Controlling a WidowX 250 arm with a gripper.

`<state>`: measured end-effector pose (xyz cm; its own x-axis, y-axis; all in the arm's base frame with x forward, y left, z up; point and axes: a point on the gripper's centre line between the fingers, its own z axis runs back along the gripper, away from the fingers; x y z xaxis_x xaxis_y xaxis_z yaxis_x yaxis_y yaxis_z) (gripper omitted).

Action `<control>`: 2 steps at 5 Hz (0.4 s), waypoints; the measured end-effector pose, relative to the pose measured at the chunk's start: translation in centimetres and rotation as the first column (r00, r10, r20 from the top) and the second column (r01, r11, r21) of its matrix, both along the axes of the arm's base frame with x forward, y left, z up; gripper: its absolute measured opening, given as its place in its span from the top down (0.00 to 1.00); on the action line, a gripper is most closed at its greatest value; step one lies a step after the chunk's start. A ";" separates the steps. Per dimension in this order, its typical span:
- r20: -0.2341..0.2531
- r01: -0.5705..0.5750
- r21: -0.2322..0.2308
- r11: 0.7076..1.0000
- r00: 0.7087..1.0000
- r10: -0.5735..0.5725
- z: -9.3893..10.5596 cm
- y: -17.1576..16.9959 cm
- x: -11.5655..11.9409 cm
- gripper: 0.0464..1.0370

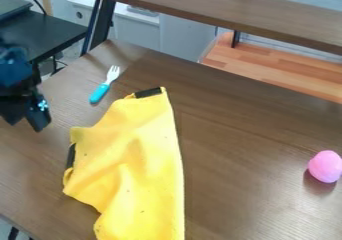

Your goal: Unfold the cloth from bottom left to top right

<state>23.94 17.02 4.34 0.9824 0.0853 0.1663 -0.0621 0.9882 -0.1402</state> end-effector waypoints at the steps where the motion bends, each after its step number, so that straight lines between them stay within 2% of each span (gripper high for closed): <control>1: -0.025 -0.008 0.001 1.000 1.000 0.008 -1.3 -0.8 0.8 0.04; 2: -0.046 -0.029 -0.013 0.999 0.999 0.029 -2.0 -1.8 0.9 0.04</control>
<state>24.80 15.18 2.32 0.9860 0.1158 0.1198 -0.0973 0.9838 -0.1504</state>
